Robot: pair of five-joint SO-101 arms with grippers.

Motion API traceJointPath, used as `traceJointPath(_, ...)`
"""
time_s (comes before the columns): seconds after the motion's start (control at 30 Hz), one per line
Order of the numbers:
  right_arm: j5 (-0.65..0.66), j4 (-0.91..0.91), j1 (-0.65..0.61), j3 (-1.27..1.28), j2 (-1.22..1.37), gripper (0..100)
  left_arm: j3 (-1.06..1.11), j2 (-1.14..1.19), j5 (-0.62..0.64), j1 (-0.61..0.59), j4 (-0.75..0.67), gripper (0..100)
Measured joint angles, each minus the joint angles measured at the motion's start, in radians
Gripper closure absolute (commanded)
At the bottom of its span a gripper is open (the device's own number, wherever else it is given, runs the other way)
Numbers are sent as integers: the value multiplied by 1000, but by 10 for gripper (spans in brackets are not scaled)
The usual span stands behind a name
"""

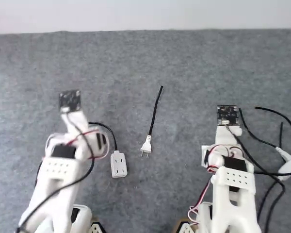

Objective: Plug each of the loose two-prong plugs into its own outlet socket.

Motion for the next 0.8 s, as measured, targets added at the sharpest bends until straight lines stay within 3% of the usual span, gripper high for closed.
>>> traceJointPath(0.2,-130,69,-124,-31,0,815,186,-224,-78,-83,0,863)
traceJointPath(0.37,-258,121,-288,-133,0,815,221,-275,-86,-173,0,863)
traceJointPath(0.53,-411,40,-468,-166,0,815,250,-270,-157,-255,-2,863)
traceJointPath(0.67,-433,-57,-606,-169,14,815,250,-265,-213,-388,-40,863)
traceJointPath(0.8,-436,-129,-638,-198,120,815,281,-262,-224,-466,-117,863)
